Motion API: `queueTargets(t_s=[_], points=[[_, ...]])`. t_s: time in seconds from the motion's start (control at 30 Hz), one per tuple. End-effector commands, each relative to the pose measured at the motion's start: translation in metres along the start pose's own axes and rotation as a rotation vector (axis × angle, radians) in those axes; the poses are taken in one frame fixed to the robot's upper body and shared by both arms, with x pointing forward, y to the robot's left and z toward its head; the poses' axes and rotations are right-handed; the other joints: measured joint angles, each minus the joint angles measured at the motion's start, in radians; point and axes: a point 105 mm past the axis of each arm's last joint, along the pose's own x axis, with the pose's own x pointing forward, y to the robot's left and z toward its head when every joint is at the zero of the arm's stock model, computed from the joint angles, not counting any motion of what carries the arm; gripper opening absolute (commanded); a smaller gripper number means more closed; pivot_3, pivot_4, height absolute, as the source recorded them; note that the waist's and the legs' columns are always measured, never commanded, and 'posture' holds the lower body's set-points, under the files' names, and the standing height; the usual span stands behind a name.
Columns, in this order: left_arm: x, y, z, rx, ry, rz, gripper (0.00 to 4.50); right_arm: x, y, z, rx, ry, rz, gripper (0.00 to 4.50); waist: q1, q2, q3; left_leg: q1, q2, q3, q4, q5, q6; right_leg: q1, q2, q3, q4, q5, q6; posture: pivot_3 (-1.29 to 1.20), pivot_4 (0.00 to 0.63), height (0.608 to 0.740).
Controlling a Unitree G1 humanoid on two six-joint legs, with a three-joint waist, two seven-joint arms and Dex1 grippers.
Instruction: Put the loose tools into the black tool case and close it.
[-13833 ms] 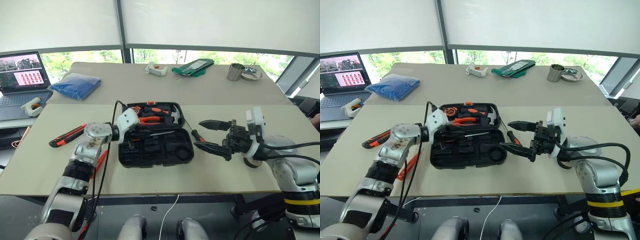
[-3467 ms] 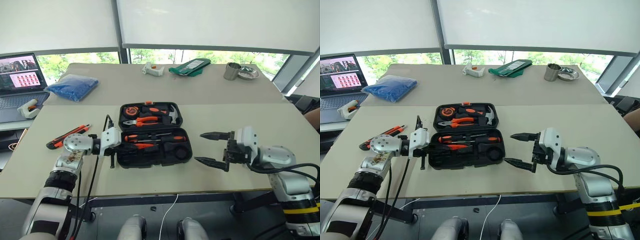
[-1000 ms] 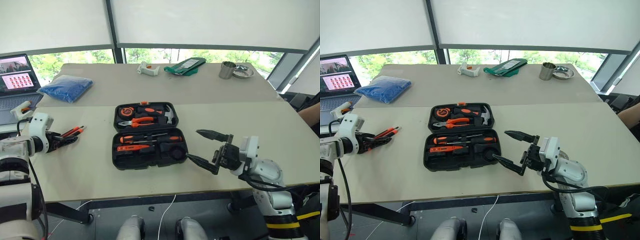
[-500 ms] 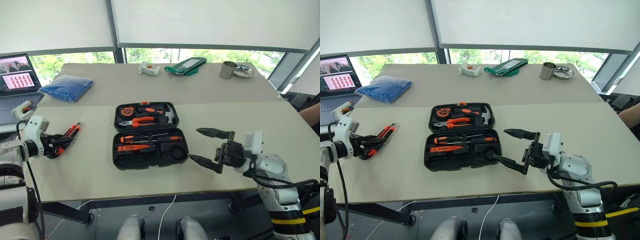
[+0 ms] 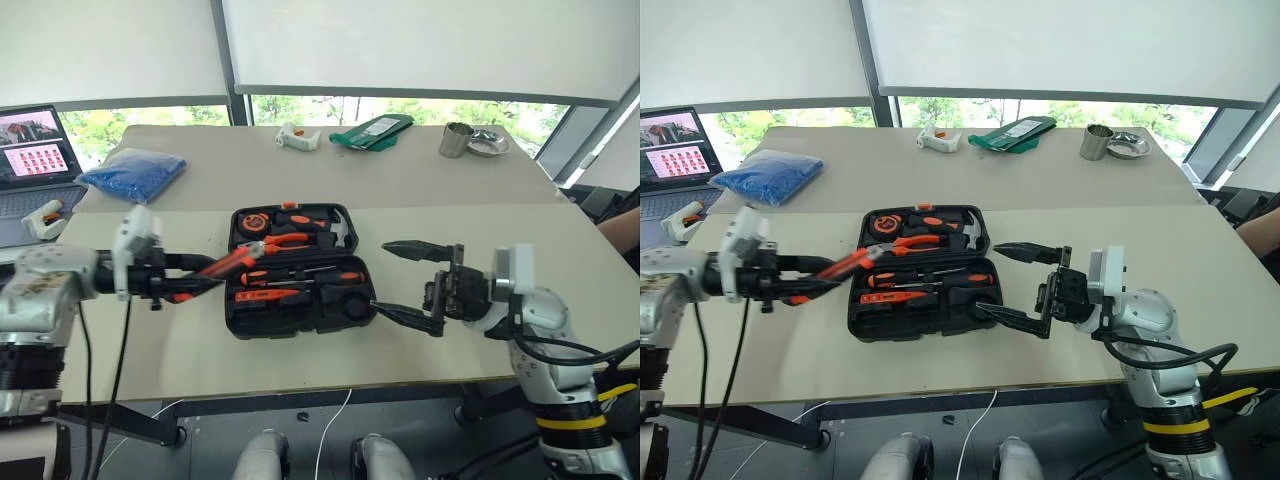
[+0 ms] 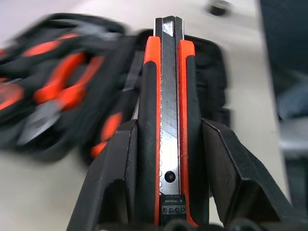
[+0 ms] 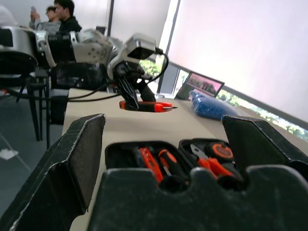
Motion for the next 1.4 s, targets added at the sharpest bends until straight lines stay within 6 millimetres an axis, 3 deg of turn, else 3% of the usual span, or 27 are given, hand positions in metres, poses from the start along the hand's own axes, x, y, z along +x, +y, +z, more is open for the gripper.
queueTargets(t_s=[0.03, 0.23, 0.47, 0.8, 1.07, 1.1, 1.27, 1.4], points=[[0.022, -0.014, -0.003, 0.066, 0.107, -0.045, 1.52, -0.022, -0.011, 0.004, -0.025, 0.075, -0.053, 4.5, -0.001, 0.0, 0.0, 0.0, 0.0, 0.0, 0.0, 0.0, 0.0, 0.0, 0.0, 0.0, 0.0, 0.0, 0.0, 0.0, 0.15, 0.74], [0.048, -0.017, -0.021, 0.094, 0.22, -0.047, 1.52, -0.044, 0.002, -0.008, 0.05, 0.191, -0.061, 4.5, -0.004, 0.0, 0.0, 0.001, 0.003, 0.001, 0.0, 0.0, 0.0, -0.001, 0.004, 0.001, 0.001, 0.0, 0.002, 0.0, 0.15, 0.74], [0.075, -0.018, -0.021, 0.121, 0.197, -0.051, 1.52, -0.044, 0.009, -0.011, 0.068, 0.195, -0.071, 4.5, 0.001, 0.003, -0.001, 0.003, 0.001, 0.0, 0.0, 0.0, 0.0, 0.001, 0.003, 0.003, 0.001, -0.003, 0.003, 0.0, 0.15, 0.74], [0.085, -0.009, -0.028, 0.139, 0.296, -0.055, 1.52, -0.043, 0.006, -0.01, 0.063, 0.196, -0.082, 4.5, 0.006, 0.003, -0.001, 0.003, 0.001, 0.0, 0.0, 0.0, 0.0, 0.001, 0.004, 0.003, 0.001, -0.003, 0.004, 0.0, 0.15, 0.74], [0.088, -0.016, -0.03, 0.072, 0.294, -0.057, 1.52, -0.042, 0.007, -0.01, 0.069, 0.193, -0.083, 4.5, 0.009, 0.003, -0.002, 0.003, 0.001, 0.0, 0.001, 0.0, 0.0, 0.002, 0.004, 0.003, 0.001, -0.003, 0.003, 0.0, 0.15, 0.74], [0.09, -0.015, -0.027, 0.076, 0.27, -0.046, 2.55, -0.041, 0.007, -0.01, 0.072, 0.192, -0.081, 4.5, 0.009, 0.003, -0.002, 0.003, 0.001, 0.0, 0.001, 0.0, 0.0, 0.002, 0.004, 0.003, 0.001, -0.003, 0.003, 0.0, 0.15, 0.74], [0.091, -0.012, 0.001, 0.082, 0.073, -0.027, 4.21, -0.04, 0.008, -0.011, 0.081, 0.192, -0.073, 4.5, 0.024, 0.004, -0.002, 0.003, 0.0, 0.0, 0.002, 0.0, 0.0, 0.002, 0.003, 0.003, 0.001, -0.003, 0.003, 0.0, 0.15, 0.74], [0.084, -0.005, 0.013, 0.141, -0.039, 0.022, 4.21, -0.039, 0.008, -0.012, 0.09, 0.192, -0.068, 4.5, 0.022, 0.004, -0.002, 0.001, 0.001, -0.001, 0.003, 0.0, 0.0, 0.002, 0.003, 0.003, 0.0, -0.003, 0.003, 0.0, 0.15, 0.74]])
